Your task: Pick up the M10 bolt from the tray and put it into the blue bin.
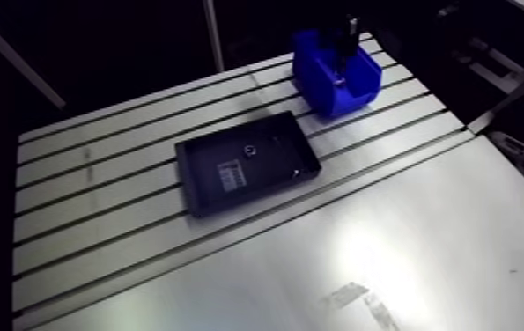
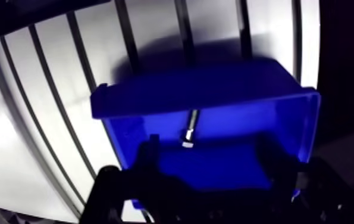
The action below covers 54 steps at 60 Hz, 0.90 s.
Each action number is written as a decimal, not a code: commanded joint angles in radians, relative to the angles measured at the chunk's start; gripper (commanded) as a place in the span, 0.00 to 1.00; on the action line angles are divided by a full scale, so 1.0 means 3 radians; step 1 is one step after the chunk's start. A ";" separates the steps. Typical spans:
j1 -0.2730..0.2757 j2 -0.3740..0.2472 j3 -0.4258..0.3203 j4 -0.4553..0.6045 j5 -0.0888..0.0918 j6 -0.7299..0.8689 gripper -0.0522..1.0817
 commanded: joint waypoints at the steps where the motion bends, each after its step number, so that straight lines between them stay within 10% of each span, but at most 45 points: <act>1: 0.0012 -0.0198 0.0018 0.0089 0.0020 -0.0001 0.05; 28: 0.0062 -0.0778 0.0109 0.0320 -0.0006 0.0172 0.05; 54: 0.0395 -0.1357 0.0558 0.0405 0.0077 0.1980 0.05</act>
